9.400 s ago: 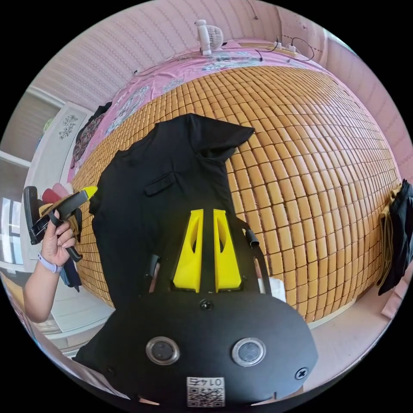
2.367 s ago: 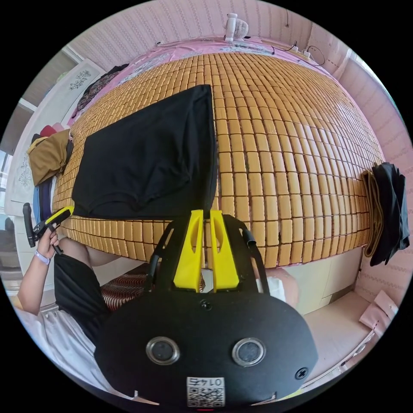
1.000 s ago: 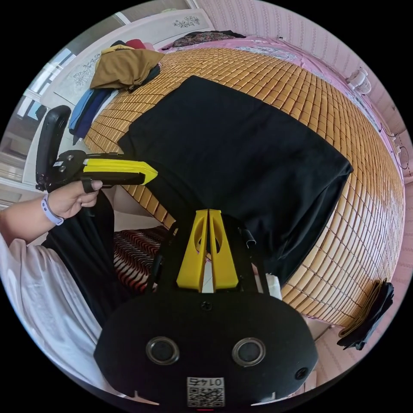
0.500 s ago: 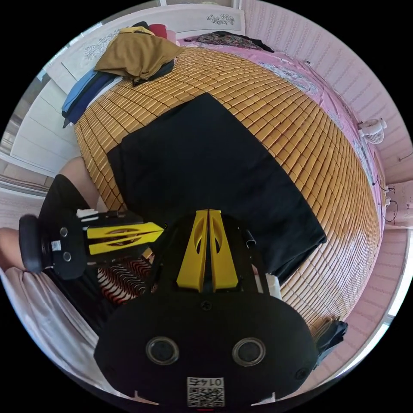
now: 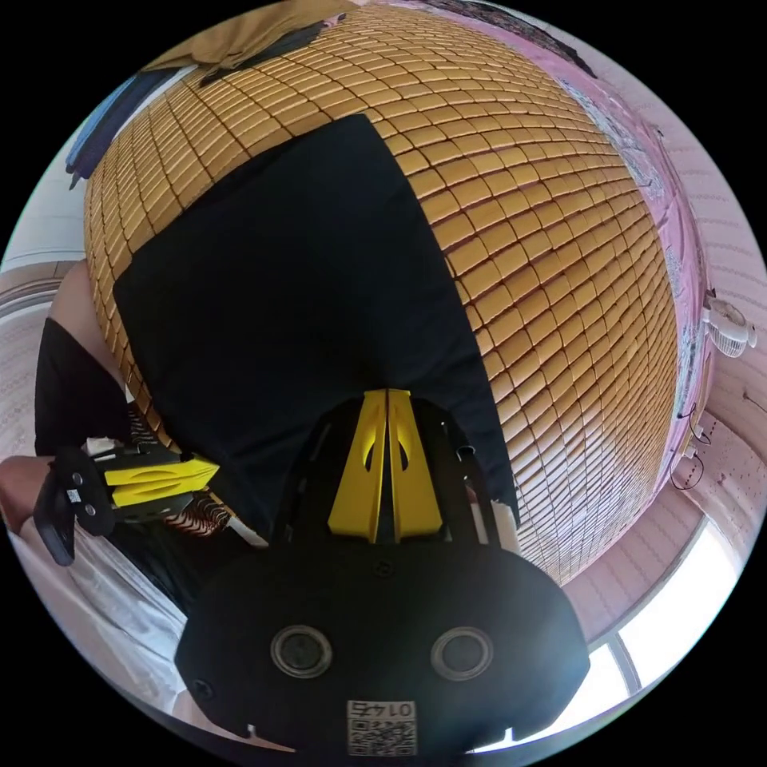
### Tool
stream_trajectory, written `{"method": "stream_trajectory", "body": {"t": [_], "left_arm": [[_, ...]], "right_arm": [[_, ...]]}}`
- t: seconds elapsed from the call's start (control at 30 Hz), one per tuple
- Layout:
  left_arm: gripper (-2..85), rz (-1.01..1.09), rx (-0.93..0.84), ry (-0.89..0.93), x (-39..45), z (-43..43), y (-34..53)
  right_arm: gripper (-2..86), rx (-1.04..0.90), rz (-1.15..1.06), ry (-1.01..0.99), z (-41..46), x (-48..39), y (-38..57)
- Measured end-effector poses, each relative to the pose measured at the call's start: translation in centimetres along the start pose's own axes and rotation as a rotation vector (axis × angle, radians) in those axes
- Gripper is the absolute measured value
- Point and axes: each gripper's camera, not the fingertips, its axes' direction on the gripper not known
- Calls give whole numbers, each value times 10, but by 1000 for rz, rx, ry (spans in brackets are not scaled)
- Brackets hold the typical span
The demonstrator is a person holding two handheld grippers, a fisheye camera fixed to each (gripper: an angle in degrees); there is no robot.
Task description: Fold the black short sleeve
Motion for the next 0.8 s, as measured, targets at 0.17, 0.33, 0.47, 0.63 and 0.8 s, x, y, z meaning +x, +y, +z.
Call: {"method": "stream_trajectory", "body": {"t": [0.17,0.33,0.47,0.63,0.8], "left_arm": [[-10,10,8,-3,-2,10,4],[-10,51,8,30,-1,8,7],[-8,89,112,78,9,-9,15],[13,120,114,114,21,-4,9],[84,179,159,186,34,3,-2]], "right_arm": [[-5,-135,-83,-60,2,18,-10],[-7,-50,-61,25,-3,20,20],[-6,223,113,-53,-14,36,93],[44,417,453,-268,4,64,251],[108,451,734,-478,35,82,377]]}}
